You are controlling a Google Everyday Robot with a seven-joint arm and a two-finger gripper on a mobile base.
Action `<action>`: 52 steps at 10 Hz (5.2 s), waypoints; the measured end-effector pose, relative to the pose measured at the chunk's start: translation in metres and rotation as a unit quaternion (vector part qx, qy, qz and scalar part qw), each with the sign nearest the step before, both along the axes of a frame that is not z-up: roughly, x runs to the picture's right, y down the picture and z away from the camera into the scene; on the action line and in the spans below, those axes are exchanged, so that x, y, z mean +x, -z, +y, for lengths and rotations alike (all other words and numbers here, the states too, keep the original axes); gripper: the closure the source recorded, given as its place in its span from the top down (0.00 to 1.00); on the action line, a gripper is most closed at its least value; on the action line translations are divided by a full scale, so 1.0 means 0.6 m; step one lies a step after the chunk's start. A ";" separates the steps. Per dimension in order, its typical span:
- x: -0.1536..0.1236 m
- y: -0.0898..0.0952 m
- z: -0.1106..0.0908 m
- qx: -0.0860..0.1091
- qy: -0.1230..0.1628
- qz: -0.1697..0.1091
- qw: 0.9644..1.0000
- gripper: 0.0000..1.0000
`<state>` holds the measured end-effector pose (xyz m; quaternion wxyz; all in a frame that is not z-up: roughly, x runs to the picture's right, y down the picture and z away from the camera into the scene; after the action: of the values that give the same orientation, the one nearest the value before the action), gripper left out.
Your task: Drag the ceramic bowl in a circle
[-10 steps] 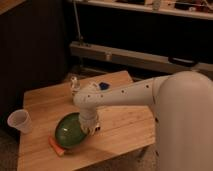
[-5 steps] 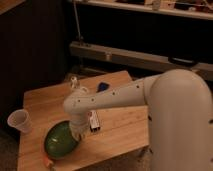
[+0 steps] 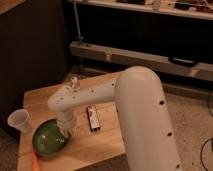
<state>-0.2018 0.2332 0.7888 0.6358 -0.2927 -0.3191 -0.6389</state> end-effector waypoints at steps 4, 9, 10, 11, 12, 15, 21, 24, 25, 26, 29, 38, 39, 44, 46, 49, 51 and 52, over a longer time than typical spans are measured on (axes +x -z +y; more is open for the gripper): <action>0.078 -0.068 -0.103 0.039 -0.043 0.059 0.997 0.14; 0.171 -0.059 -0.119 0.051 -0.066 0.117 0.990 0.14; 0.190 -0.042 -0.108 0.049 -0.061 0.123 0.989 0.14; 0.206 -0.019 -0.096 0.045 -0.057 0.126 0.989 0.14; 0.214 0.000 -0.086 0.041 -0.054 0.127 0.990 0.14; 0.205 0.065 -0.031 0.019 -0.035 0.107 0.993 0.14; 0.064 0.120 0.044 0.003 0.028 0.010 1.000 0.14; -0.024 0.087 0.019 0.013 0.050 -0.021 0.998 0.14; -0.037 0.072 0.017 0.012 0.054 -0.020 0.998 0.14; -0.042 0.045 0.014 0.013 0.054 -0.014 0.998 0.14; -0.016 -0.031 -0.035 0.020 0.034 0.013 0.999 0.14; 0.121 -0.048 -0.120 0.055 -0.020 0.111 0.992 0.14; 0.149 -0.040 -0.106 0.048 -0.020 0.120 0.991 0.14; 0.199 0.047 -0.049 0.036 -0.021 0.116 0.992 0.14; 0.175 0.074 -0.023 0.028 -0.014 0.092 0.995 0.14; 0.116 0.107 0.016 0.015 0.016 0.040 0.999 0.14; 0.079 0.104 0.020 0.013 0.028 0.016 0.999 0.14; 0.065 0.097 0.015 0.013 0.029 0.010 0.999 0.14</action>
<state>-0.1626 0.2422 0.7308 0.6238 -0.2995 -0.2957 -0.6586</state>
